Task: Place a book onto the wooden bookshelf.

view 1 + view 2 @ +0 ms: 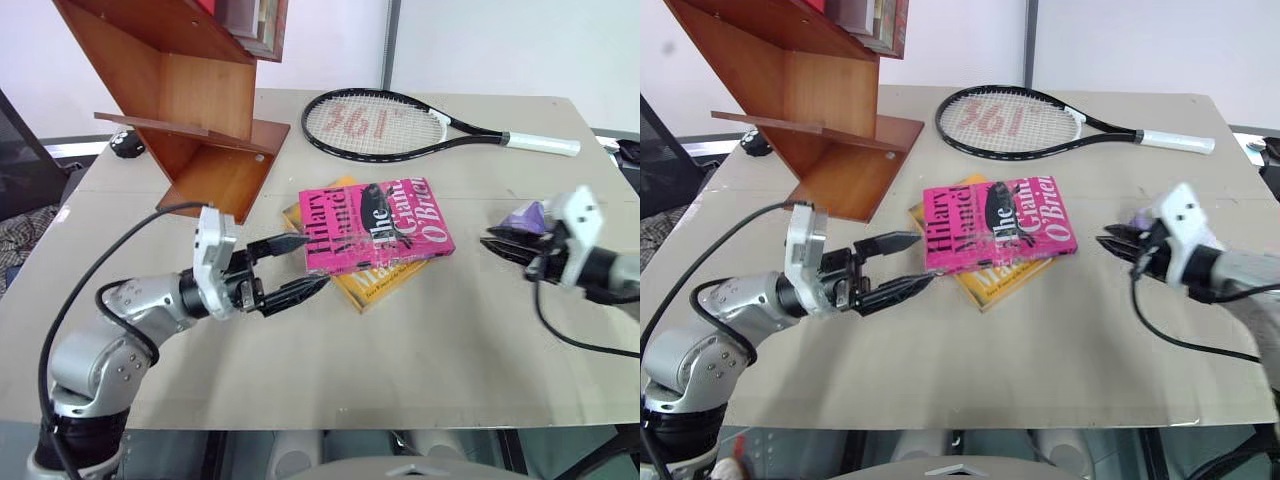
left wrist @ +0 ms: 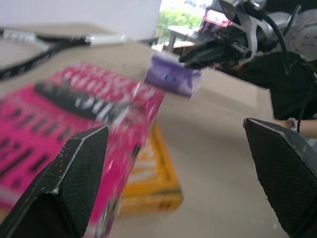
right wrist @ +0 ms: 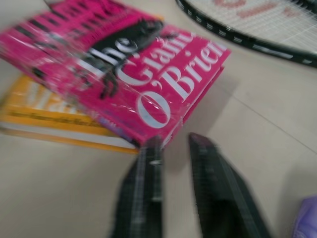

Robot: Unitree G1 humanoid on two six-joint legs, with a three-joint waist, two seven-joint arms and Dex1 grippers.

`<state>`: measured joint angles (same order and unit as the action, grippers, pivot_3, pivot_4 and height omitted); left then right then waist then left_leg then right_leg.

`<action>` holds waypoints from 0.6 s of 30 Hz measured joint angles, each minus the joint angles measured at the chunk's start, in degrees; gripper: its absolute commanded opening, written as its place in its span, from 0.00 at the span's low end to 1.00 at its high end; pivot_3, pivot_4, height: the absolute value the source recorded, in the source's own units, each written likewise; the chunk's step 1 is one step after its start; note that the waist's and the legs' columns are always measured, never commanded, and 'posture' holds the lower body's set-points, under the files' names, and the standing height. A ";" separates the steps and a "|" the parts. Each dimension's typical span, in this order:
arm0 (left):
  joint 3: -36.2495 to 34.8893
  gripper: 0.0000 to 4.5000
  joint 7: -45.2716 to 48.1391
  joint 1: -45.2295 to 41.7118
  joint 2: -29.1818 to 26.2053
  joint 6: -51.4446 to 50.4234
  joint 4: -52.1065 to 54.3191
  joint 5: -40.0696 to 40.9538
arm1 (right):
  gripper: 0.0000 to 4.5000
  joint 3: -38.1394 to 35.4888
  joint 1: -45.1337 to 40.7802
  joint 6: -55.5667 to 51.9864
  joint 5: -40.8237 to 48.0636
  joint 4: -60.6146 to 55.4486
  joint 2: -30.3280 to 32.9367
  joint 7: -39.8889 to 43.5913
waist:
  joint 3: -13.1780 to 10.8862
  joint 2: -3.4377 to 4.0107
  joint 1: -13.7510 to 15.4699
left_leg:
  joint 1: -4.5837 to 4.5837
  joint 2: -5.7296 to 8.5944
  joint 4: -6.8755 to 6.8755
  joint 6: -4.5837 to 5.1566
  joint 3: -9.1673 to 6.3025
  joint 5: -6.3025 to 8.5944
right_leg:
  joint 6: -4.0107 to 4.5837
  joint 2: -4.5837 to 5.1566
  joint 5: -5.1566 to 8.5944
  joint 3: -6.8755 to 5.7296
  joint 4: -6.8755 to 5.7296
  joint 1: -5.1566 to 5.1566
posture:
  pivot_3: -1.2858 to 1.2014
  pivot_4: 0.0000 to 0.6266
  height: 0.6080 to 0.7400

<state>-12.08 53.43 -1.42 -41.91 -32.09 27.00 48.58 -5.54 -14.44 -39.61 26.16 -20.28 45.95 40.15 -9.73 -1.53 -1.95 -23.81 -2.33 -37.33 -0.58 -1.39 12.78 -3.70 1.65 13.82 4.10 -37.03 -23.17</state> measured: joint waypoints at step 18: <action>-5.25 1.00 -0.91 8.95 -0.05 3.99 -0.62 -6.29 | 0.00 20.69 -15.58 8.34 -19.60 15.67 -12.23 0.28 | -0.02 0.04 -0.34 | 0.01 -0.03 0.24 0.00 0.00 0.00 | -0.13 -0.02 -0.07 -0.01 -0.09 -0.15 | 0.52 0.24 1.00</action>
<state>-17.33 52.51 7.53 -41.97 -28.10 26.38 42.29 15.15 -30.02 -31.27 6.56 -4.60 33.72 40.43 -9.76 -1.50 -2.29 -23.80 -2.37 -37.09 -0.59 -1.39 12.78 -3.82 1.62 13.75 4.08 -37.13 -23.32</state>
